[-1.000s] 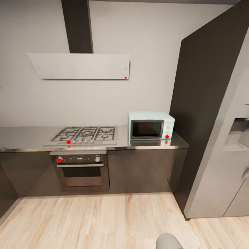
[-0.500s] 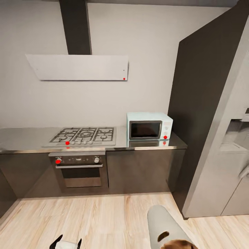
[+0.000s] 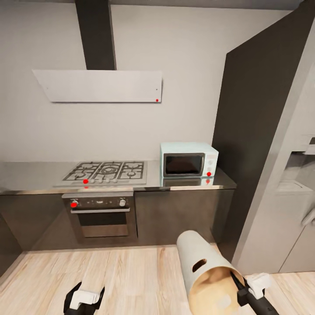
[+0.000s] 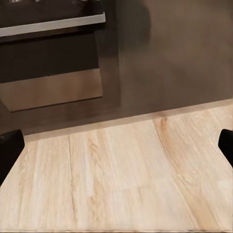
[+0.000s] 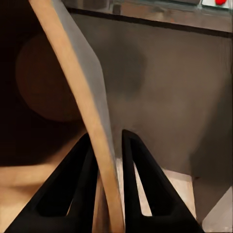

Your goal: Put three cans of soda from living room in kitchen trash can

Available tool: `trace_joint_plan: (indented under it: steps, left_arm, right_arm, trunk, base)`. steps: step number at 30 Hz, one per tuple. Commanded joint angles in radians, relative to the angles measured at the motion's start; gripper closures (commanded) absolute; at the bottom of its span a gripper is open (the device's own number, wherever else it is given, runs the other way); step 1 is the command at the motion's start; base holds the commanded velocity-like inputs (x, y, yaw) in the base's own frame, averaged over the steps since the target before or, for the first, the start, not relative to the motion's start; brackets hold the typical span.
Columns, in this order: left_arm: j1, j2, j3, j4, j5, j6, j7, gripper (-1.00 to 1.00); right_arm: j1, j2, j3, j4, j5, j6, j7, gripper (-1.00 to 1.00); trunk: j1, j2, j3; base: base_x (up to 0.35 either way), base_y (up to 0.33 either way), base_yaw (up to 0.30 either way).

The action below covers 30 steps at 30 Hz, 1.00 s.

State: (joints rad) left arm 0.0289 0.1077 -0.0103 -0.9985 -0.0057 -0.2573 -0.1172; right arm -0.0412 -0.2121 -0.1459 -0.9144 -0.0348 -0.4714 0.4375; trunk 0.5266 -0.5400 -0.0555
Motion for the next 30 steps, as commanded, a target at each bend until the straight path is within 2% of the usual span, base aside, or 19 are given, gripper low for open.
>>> trace_joint_plan:
  steps: [1,5,10,12,15,19,25,30]
  left_arm:
    - [0.000,0.000,0.000,0.006,0.001,-0.002,0.000,-1.00]
    - [0.001,-0.003,0.001,0.033,-0.004,-0.009,0.002,-1.00]
    - [0.000,-0.004,0.009,0.114,0.002,-0.011,0.003,-1.00]
    - [0.000,-0.005,0.010,0.122,0.003,-0.011,0.004,-1.00]
    - [0.000,-0.005,0.013,0.134,0.004,-0.011,0.004,-1.00]
    - [0.000,-0.005,0.014,0.137,0.005,-0.011,0.004,-1.00]
    - [0.000,-0.005,0.014,0.138,0.002,-0.011,0.004,-1.00]
    - [0.000,-0.005,0.012,0.138,-0.002,-0.011,0.004,-1.00]
  right_arm:
    - [0.006,0.000,0.000,0.000,-0.014,0.001,0.008,1.00]
    - [0.022,0.007,0.000,0.008,-0.030,0.007,0.006,1.00]
    - [0.027,0.021,-0.003,0.011,-0.035,0.009,0.004,1.00]
    - [0.027,0.022,-0.009,0.012,-0.036,0.009,0.004,1.00]
    - [0.027,0.023,-0.054,0.012,-0.037,0.010,0.005,1.00]
    - [0.027,0.022,-0.086,0.012,-0.037,0.010,0.005,1.00]
    - [0.027,0.022,-0.095,0.014,-0.037,0.010,0.005,1.00]
    - [0.027,0.022,-0.095,0.030,-0.037,0.010,0.004,1.00]
  trunk:
    - [0.000,0.000,0.000]
    - [0.000,0.000,0.001]
    - [0.000,0.000,0.004]
    - [0.000,0.000,0.006]
    - [0.000,0.000,0.009]
    - [0.000,0.000,0.013]
    - [0.000,0.000,0.020]
    - [0.000,0.000,0.025]
  base:
    - [0.000,0.000,0.000]
    - [0.000,0.000,-0.040]
    - [0.000,0.000,-0.177]
    - [0.000,0.000,-0.206]
    - [0.000,0.000,-0.211]
    - [0.000,0.000,-0.213]
    - [0.000,-0.023,-0.213]
    - [0.000,-0.223,-0.214]
